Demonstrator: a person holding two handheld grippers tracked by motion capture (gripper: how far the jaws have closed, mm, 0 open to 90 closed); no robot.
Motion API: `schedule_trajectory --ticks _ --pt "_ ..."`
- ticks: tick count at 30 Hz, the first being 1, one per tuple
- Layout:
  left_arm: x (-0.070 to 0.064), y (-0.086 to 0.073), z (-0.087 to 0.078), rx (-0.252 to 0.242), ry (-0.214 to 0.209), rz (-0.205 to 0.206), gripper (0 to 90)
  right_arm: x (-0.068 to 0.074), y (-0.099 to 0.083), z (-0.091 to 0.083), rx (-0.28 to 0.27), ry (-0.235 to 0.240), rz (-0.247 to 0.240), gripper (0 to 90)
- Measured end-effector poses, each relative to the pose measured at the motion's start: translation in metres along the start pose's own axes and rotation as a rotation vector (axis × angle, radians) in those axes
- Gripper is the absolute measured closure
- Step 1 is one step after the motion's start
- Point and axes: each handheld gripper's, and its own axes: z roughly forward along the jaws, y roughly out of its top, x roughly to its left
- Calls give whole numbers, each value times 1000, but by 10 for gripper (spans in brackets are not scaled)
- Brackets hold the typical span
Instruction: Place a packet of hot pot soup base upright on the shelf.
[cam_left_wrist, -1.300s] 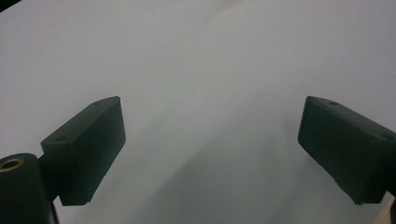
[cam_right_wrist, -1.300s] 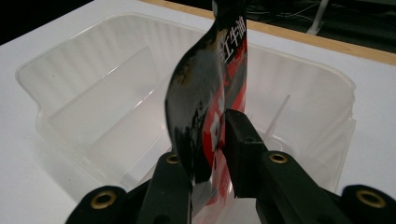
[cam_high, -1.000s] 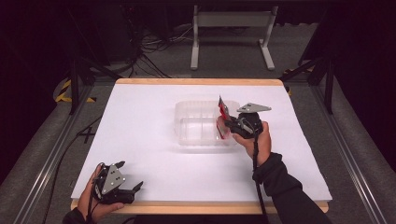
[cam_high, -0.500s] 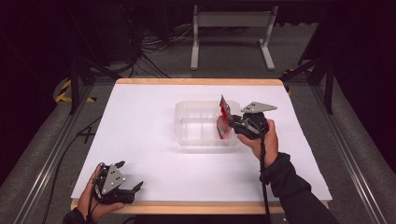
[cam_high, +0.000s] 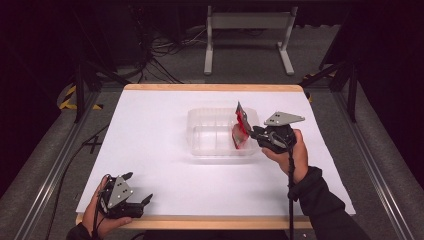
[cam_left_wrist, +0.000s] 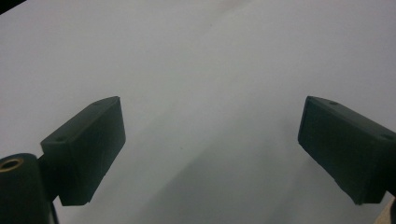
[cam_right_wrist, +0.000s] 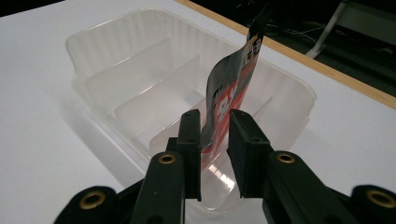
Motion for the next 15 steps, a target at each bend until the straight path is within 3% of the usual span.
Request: schedule_trajectory --ticks 11,15 --pt "1 0 -1 -5 7 2 81 -1 -7 -16 -7 9 -47 732" --pt "2 0 -3 -6 8 3 80 -1 -11 -21 4 11 -86 727"
